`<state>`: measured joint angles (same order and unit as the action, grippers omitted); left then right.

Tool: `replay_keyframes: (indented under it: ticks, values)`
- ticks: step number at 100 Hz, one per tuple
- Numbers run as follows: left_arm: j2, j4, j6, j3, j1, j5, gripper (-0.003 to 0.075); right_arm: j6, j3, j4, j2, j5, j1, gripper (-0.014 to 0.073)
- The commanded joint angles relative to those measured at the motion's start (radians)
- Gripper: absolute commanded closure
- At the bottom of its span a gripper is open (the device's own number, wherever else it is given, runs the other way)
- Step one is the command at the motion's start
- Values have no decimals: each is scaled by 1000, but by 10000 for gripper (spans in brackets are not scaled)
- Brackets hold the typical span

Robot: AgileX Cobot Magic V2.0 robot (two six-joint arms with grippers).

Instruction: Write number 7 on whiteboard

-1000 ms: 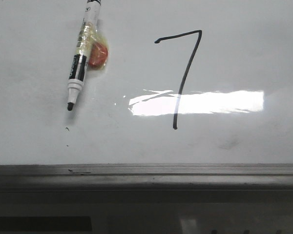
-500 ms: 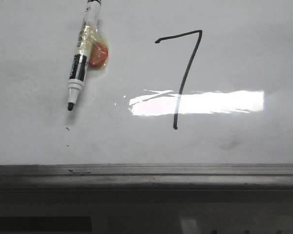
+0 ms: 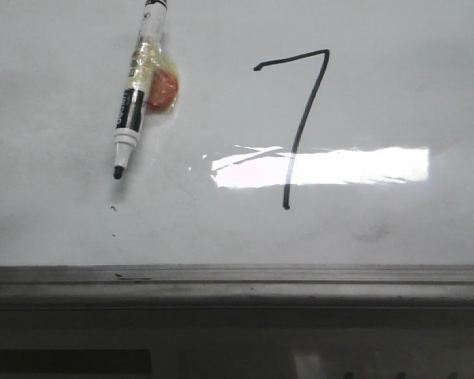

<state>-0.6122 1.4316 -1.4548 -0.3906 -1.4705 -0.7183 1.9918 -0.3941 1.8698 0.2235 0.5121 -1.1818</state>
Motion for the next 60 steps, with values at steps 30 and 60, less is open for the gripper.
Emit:
replay_keyframes:
  ticks: [30, 60]
  values:
    - [161, -949, 916, 277, 497, 180, 741, 3, -24, -8, 10, -20, 2, 657]
    - [423, -1194, 1151, 413, 916, 289, 741, 3, -24, -8, 10, -20, 2, 657]
